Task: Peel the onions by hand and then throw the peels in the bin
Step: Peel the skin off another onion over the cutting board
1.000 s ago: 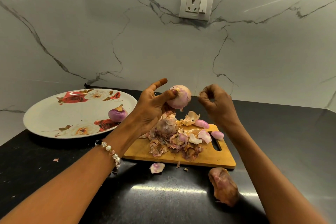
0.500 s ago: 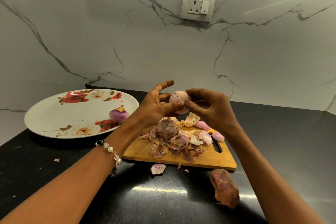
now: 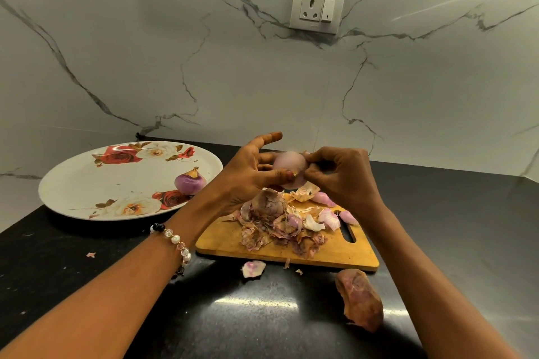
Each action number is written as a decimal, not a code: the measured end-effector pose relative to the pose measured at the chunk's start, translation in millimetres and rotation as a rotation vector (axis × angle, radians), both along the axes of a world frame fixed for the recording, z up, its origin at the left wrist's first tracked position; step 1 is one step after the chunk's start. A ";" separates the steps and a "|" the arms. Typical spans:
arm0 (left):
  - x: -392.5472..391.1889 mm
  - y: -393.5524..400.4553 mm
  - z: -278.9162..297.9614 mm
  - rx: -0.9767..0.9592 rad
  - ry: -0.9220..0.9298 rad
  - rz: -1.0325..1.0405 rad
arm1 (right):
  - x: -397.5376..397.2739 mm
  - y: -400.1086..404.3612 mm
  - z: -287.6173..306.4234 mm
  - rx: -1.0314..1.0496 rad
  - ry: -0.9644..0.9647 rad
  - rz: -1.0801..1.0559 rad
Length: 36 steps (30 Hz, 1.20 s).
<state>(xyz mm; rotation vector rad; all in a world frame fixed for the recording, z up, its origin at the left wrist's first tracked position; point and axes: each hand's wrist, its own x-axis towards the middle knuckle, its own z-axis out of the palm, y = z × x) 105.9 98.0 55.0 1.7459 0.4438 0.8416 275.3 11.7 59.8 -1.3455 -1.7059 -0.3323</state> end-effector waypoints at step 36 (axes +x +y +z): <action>-1.1 -0.8 3.6 0.268 0.142 -0.029 | 8.9 -2.3 -0.4 -0.070 0.070 0.033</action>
